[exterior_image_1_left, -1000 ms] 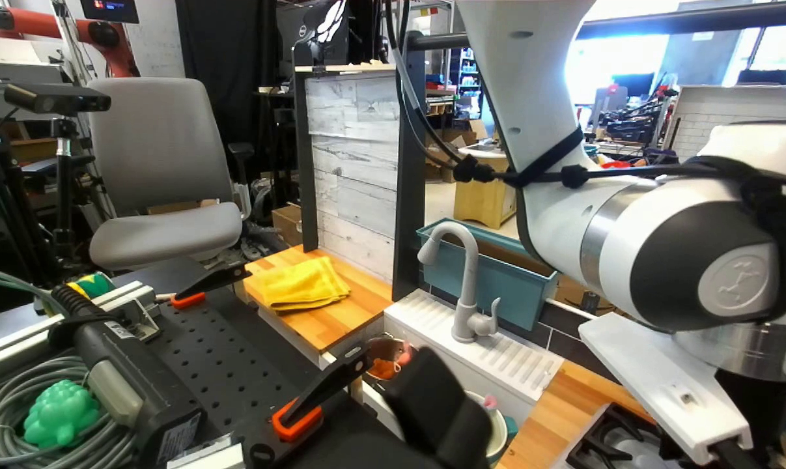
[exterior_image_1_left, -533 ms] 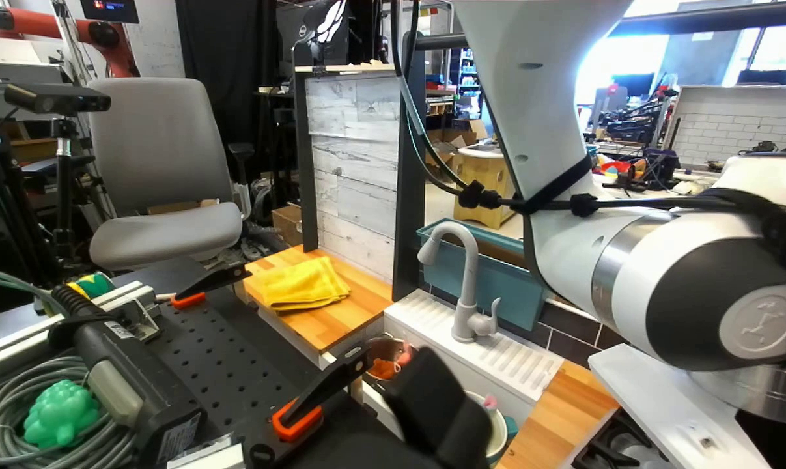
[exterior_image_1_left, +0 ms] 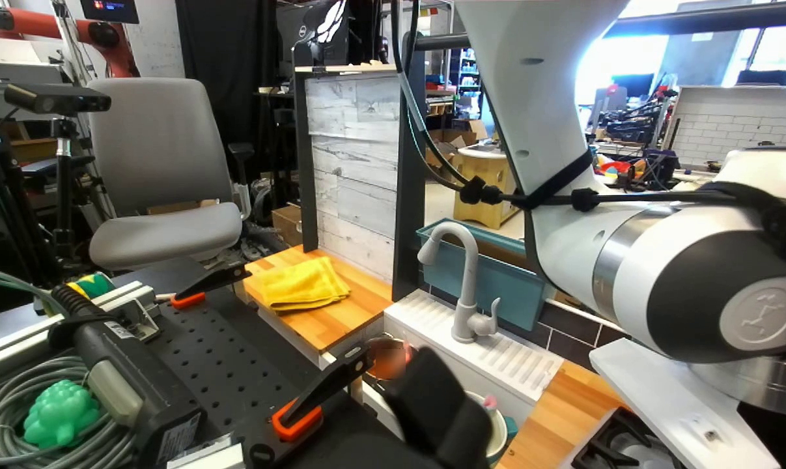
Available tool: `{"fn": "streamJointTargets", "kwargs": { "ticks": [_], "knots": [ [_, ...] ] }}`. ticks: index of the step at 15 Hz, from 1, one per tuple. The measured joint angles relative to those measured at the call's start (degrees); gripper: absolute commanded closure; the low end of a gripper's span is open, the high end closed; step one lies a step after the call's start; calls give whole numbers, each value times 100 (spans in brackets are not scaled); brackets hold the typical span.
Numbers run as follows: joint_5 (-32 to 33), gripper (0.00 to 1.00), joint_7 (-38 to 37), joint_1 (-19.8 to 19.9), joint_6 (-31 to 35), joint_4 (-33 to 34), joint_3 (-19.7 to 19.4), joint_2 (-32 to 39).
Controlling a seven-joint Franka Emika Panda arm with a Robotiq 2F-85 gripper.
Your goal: Pick up the object plush toys from the counter and stove and put them in the pots, then wipe the counter
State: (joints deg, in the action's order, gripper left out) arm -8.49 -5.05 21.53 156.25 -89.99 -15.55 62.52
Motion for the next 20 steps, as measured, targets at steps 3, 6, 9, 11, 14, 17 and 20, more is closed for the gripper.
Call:
{"fn": "streamJointTargets", "kwargs": {
  "ticks": [3, 6, 9, 11, 14, 17, 20],
  "knots": [
    [-2, 99, 419, 208, -1, -88, 291, -184],
    [-6, 97, 1174, 577, -4, -414, 924, -590],
    [-9, 97, 1876, 785, -6, -899, 1527, -1033],
    [-13, 97, 2254, 832, -19, -1244, 1849, -1276],
    [-10, 97, 2464, 743, -248, -1579, 2112, -1455],
    [-9, 97, 2374, 353, -593, -1625, 2121, -1356],
    [-9, 56, 2138, -93, -649, -1616, 2115, -1158]
  ]
}}
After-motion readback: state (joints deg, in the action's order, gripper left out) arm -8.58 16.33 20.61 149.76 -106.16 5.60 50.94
